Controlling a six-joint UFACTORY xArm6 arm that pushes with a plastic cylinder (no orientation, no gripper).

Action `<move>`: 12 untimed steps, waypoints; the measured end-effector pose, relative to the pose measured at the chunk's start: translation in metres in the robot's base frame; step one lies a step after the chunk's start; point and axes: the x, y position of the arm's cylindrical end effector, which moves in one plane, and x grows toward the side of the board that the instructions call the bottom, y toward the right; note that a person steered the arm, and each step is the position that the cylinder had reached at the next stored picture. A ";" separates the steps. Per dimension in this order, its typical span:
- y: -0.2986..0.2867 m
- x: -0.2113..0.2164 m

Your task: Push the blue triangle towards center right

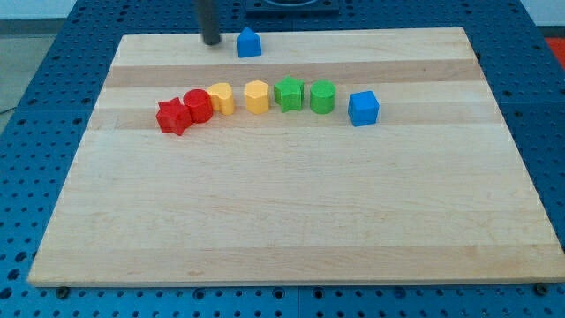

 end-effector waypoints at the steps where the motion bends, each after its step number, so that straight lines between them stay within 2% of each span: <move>1: 0.084 0.021; 2: 0.163 0.041; 3: 0.206 0.053; 4: 0.187 0.030; 5: 0.142 0.017; 6: 0.097 0.028; 7: 0.078 0.053; 8: 0.106 0.074; 9: 0.170 0.085; 10: 0.205 0.089; 12: 0.138 0.063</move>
